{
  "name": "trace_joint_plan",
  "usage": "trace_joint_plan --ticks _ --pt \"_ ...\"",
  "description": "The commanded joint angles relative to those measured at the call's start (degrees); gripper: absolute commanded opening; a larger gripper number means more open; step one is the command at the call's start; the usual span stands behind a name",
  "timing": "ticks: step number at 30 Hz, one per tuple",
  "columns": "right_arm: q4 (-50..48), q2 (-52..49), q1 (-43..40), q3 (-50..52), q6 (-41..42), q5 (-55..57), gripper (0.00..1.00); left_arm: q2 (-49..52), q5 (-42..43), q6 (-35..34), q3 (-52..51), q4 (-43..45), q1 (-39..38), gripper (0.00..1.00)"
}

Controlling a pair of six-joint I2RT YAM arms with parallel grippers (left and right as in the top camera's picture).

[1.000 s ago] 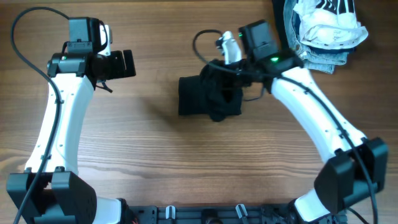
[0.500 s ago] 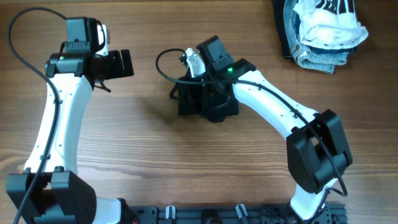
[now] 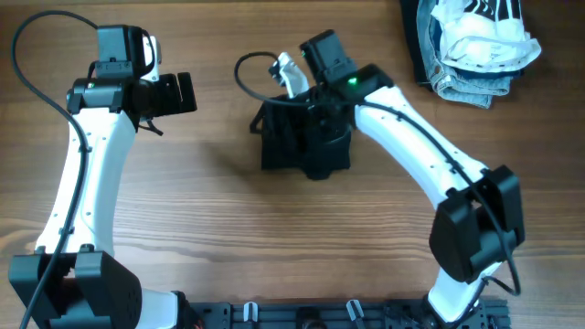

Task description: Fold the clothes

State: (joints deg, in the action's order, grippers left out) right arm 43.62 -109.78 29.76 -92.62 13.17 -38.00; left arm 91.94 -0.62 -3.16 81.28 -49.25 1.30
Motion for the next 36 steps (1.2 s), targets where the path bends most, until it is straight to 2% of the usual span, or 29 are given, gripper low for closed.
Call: trace_joint_plan --ticks 1,7,12,16,19,29,32,36 --pt "2.0 2.4 0.0 -2.4 -2.5 5.6 0.74 -0.1 -0.5 -0.1 0.4 0.4 0.5 1.00" --pt "1.4 -1.0 2.0 -2.1 -2.3 6.5 0.73 -0.1 -0.6 -0.1 0.4 0.4 0.5 1.00" --pt "-1.2 -6.2 6.3 -1.9 2.0 9.2 0.73 -0.1 -0.5 -0.1 0.4 0.3 0.5 1.00" --pt "0.0 -7.1 9.3 -2.0 4.2 18.4 0.85 -0.1 -0.6 -0.1 0.4 0.4 0.5 1.00" --pt "1.4 -6.9 10.5 -2.0 6.3 26.3 0.90 -0.1 -0.6 -0.1 0.4 0.6 0.5 1.00" --pt "-2.1 -4.1 10.3 -2.2 6.5 24.2 0.95 -0.1 -1.7 -0.3 0.4 0.6 0.5 1.00" --pt "-3.2 -2.6 10.3 -2.2 7.9 24.3 0.97 -0.1 -5.0 -3.4 0.4 0.7 1.2 1.00" --pt "-5.8 -2.5 10.6 -2.2 9.7 22.7 0.98 -0.1 -5.2 -7.1 0.4 1.1 4.1 1.00"
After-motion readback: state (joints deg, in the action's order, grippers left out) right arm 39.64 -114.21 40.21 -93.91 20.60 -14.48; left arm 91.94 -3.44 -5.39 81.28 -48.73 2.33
